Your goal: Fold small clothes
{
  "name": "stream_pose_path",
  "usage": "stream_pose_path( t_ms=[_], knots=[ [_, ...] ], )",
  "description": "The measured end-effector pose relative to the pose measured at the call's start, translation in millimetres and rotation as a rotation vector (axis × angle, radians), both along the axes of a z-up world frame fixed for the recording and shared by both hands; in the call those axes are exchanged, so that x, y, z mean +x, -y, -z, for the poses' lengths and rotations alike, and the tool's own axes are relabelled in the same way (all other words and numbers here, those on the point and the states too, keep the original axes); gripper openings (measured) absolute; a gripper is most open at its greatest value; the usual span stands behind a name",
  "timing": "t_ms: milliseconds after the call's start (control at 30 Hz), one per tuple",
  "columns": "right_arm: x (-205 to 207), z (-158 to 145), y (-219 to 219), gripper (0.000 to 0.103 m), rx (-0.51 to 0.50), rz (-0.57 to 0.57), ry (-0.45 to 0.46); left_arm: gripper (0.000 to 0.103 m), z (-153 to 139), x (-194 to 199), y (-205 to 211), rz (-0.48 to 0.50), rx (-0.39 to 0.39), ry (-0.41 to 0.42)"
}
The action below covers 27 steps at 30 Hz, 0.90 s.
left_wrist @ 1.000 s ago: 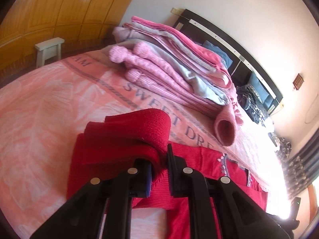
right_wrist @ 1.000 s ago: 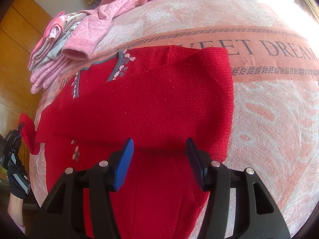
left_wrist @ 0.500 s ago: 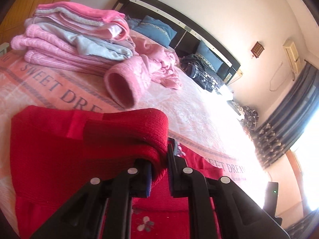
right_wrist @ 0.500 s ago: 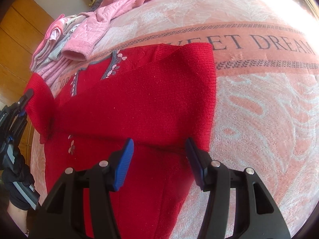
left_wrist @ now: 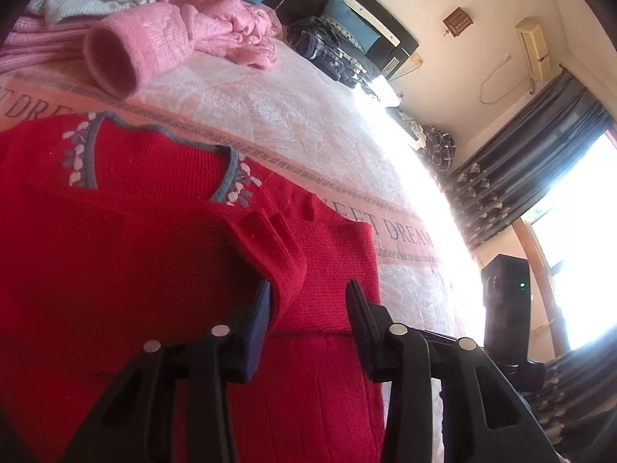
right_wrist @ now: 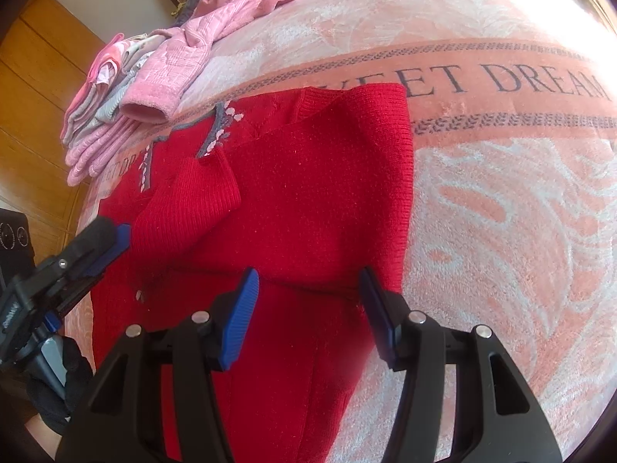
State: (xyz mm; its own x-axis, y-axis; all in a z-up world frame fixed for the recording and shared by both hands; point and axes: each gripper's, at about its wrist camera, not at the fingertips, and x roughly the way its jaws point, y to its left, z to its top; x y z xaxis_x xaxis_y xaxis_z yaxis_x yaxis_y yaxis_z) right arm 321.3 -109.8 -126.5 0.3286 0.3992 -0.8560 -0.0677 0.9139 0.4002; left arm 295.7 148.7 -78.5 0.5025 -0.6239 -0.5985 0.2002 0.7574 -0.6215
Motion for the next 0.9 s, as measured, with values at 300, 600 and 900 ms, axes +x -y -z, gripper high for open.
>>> stream_pose_path(
  t_ms=[300, 600, 900],
  knots=[
    [11.5, -32.4, -17.3, 0.056, 0.086, 0.025, 0.05, 0.056, -30.0, 10.4, -101.4, -0.176, 0.176, 0.062],
    [36.1, -48.9, -119.9, 0.054, -0.104, -0.125, 0.042, 0.056, 34.3, 9.3, -199.3, -0.304, 0.452, -0.202],
    [36.5, -21.0, -122.9, 0.01, -0.164, -0.104, 0.031, 0.063, 46.7, 1.9, -199.5, -0.24, 0.464, -0.189]
  ],
)
